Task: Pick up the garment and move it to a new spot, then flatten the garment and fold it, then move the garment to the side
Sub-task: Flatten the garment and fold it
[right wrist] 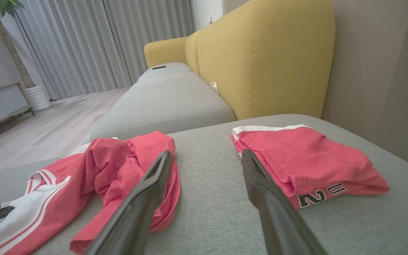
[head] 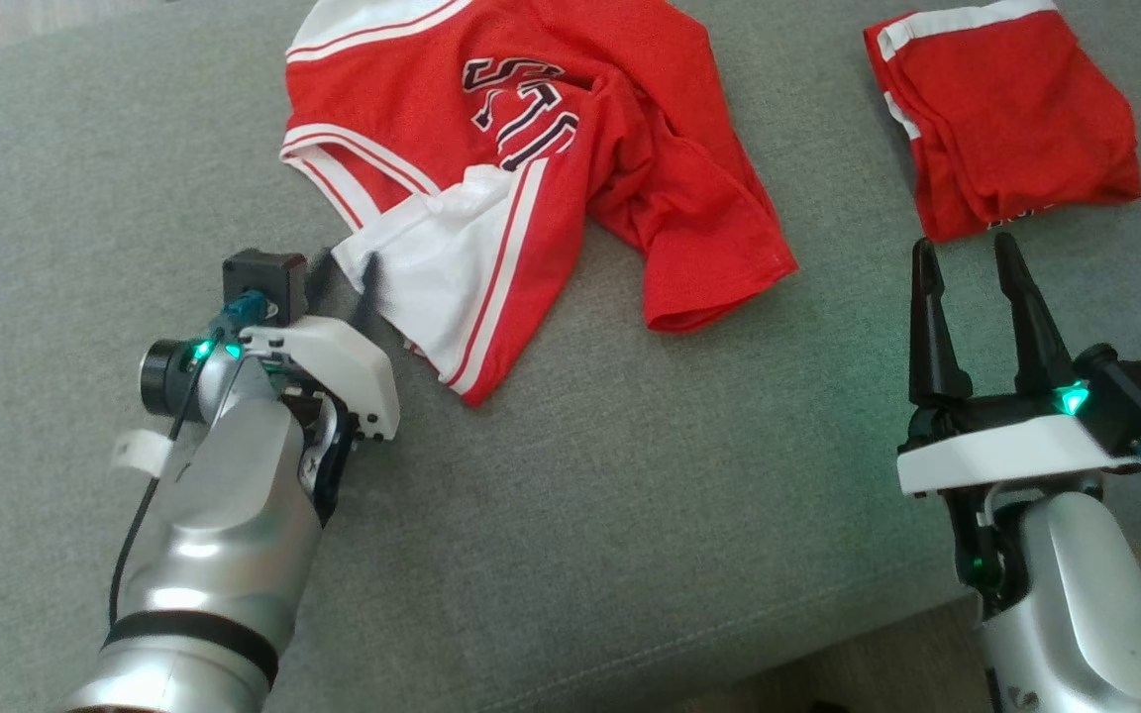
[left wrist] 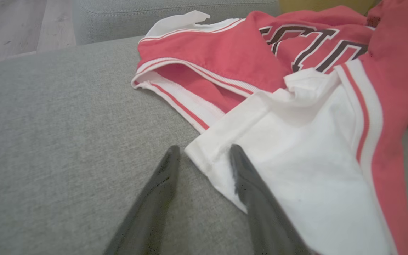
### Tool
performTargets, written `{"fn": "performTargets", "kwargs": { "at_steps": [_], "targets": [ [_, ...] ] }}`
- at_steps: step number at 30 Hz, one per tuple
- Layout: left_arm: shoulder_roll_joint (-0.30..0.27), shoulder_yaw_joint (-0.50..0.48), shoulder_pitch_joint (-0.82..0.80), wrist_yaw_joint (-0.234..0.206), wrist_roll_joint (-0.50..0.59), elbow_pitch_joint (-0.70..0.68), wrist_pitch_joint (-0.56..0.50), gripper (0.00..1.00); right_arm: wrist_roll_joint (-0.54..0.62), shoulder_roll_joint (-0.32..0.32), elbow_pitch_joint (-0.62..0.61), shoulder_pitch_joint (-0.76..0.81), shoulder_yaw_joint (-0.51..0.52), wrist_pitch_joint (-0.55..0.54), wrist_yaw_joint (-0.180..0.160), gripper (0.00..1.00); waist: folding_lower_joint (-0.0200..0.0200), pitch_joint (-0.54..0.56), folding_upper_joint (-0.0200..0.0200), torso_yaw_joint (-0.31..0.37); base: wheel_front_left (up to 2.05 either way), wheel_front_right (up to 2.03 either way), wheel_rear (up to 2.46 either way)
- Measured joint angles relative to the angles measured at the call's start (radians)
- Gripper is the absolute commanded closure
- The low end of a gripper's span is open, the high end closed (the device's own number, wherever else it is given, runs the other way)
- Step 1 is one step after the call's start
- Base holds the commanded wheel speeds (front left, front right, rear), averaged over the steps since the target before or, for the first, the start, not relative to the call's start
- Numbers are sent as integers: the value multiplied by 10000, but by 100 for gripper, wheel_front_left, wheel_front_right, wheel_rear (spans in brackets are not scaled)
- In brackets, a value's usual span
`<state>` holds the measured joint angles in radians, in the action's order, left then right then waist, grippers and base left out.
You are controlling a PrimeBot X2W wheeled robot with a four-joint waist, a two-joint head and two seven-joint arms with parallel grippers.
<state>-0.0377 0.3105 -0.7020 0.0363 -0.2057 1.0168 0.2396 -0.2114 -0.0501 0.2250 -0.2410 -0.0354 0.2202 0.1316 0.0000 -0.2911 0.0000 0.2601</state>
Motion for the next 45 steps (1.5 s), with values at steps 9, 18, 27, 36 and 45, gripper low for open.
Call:
{"fn": "performTargets", "kwargs": {
  "at_steps": [9,18,27,36,45],
  "targets": [
    [33,-12,304,77,-151,-1542,98,100,115,4,148,4,123,-6,0,0,0,409,0,-371,0,0,0],
    [-255,-401,1324,-17,382,-4587,100,100,232,6,153,28,155,-178,0,0,-1,911,0,-896,0,0,0],
    [-811,-953,1399,92,1097,-7714,165,100,280,6,184,71,159,-265,0,0,-1,1242,0,-1357,0,0,0],
    [-1450,-959,2358,543,1346,-8914,171,100,278,6,439,473,242,-263,0,0,-1,1522,0,-1926,0,0,0],
    [-2554,27,4500,782,1944,-7655,169,100,278,8,543,525,186,-357,0,0,-1,1915,0,-2505,0,0,0]
  ]
}}
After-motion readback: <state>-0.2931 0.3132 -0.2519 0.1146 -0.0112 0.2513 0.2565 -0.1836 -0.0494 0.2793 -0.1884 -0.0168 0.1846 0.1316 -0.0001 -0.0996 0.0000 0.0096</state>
